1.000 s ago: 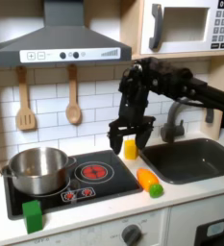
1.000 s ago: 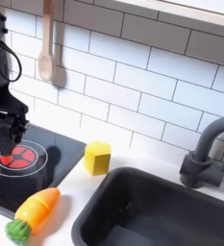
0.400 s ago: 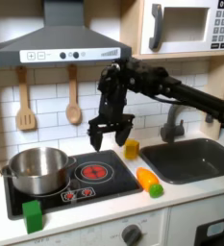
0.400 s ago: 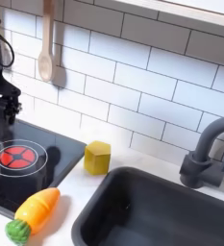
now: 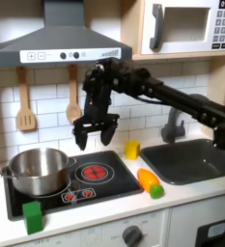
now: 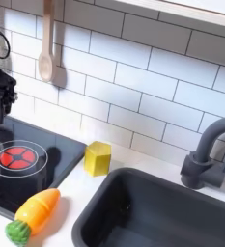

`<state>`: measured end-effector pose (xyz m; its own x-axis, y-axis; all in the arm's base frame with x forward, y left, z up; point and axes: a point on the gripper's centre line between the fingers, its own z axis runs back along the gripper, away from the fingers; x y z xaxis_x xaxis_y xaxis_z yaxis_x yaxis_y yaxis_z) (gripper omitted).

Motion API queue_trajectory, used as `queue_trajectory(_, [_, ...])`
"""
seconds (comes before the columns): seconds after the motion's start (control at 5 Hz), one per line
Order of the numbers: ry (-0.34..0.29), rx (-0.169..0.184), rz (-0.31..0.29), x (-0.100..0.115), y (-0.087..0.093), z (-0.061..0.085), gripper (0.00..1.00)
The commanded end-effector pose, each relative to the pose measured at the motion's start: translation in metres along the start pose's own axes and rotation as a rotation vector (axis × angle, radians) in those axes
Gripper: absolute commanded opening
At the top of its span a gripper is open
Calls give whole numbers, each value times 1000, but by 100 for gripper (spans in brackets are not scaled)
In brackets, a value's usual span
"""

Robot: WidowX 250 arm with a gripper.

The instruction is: Slide pot right

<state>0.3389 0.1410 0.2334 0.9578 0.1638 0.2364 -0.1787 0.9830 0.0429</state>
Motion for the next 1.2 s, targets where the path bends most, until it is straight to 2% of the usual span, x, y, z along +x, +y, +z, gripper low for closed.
queue_trajectory(0.0, [9, 15, 32, 17, 16, -10, 100])
queue_trajectory(0.4, [18, 19, 64, 36, 33, -18, 100])
queue_trajectory(0.6, [35, 29, 97, 39, 46, -26, 100])
queue_trajectory(1.0, [39, 42, 112, 48, 55, -33, 100])
